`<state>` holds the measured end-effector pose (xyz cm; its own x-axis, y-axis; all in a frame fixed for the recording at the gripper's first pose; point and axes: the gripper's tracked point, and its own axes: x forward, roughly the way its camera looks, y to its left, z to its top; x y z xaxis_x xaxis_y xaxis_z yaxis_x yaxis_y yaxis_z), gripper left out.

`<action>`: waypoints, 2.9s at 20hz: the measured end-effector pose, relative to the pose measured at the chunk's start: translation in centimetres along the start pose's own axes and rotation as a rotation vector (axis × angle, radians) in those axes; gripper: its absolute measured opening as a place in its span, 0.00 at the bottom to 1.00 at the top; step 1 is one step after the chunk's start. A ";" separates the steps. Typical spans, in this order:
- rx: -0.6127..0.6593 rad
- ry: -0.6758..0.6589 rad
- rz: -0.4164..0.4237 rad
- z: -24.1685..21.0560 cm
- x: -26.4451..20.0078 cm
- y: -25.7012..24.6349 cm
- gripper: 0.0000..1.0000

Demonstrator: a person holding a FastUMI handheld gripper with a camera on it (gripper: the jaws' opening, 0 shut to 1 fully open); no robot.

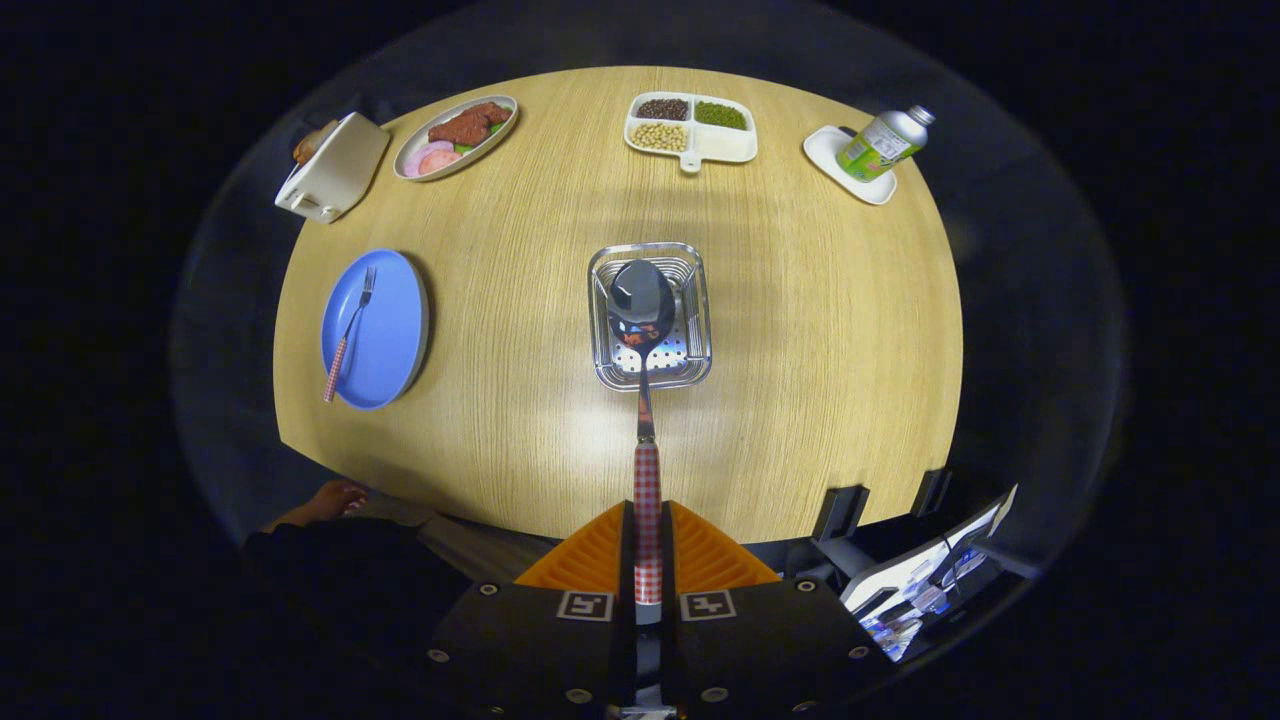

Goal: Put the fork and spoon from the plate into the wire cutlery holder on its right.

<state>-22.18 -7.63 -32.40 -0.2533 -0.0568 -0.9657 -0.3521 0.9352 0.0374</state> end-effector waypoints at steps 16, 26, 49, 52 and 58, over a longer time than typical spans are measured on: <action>-0.057 0.252 0.087 4.0 2.3 -1.3 0.11; 0.061 0.065 0.077 8.5 1.9 -1.5 0.14; 0.031 -0.116 0.264 9.8 -0.7 20.1 0.83; 0.023 -0.099 0.272 9.9 0.2 23.4 0.84; 0.044 -0.052 0.275 9.5 3.3 29.7 0.84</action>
<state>-24.86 23.27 -36.92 -0.2870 0.2182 -0.9328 -0.2371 0.9273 0.2898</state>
